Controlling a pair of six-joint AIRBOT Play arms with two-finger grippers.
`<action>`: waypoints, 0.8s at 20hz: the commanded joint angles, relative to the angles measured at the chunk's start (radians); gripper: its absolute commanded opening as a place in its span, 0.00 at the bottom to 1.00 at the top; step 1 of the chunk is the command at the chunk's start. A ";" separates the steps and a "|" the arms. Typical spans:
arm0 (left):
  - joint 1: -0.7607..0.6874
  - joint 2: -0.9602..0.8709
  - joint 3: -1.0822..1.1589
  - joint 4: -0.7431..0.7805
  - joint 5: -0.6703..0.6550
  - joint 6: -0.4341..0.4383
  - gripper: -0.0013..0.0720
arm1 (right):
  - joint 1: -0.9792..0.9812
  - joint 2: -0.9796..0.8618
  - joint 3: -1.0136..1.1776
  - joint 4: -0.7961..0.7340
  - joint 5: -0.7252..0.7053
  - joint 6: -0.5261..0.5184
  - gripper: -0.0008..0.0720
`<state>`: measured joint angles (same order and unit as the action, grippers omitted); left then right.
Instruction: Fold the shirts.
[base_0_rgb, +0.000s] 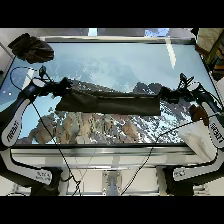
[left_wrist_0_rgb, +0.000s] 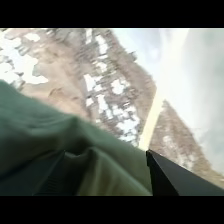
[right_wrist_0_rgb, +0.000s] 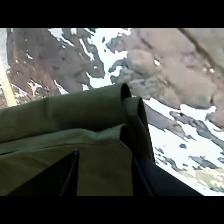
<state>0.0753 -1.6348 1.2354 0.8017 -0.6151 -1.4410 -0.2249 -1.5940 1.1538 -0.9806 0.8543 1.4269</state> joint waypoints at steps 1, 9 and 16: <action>0.000 0.001 0.092 -0.161 -0.056 0.121 0.83 | -0.002 -0.004 0.037 0.015 0.024 -0.039 0.53; -0.234 0.013 0.241 -0.077 -0.224 0.110 0.03 | -0.100 0.023 0.141 -0.093 0.151 -0.009 0.59; -0.507 -0.182 0.316 0.229 -0.247 -0.140 0.03 | -0.198 -0.064 0.098 -0.025 0.429 -0.048 0.69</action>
<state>-0.3439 -1.7317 1.5066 0.9146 -0.8238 -1.4723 -0.3962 -1.6173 1.2583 -1.0531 1.1465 1.4105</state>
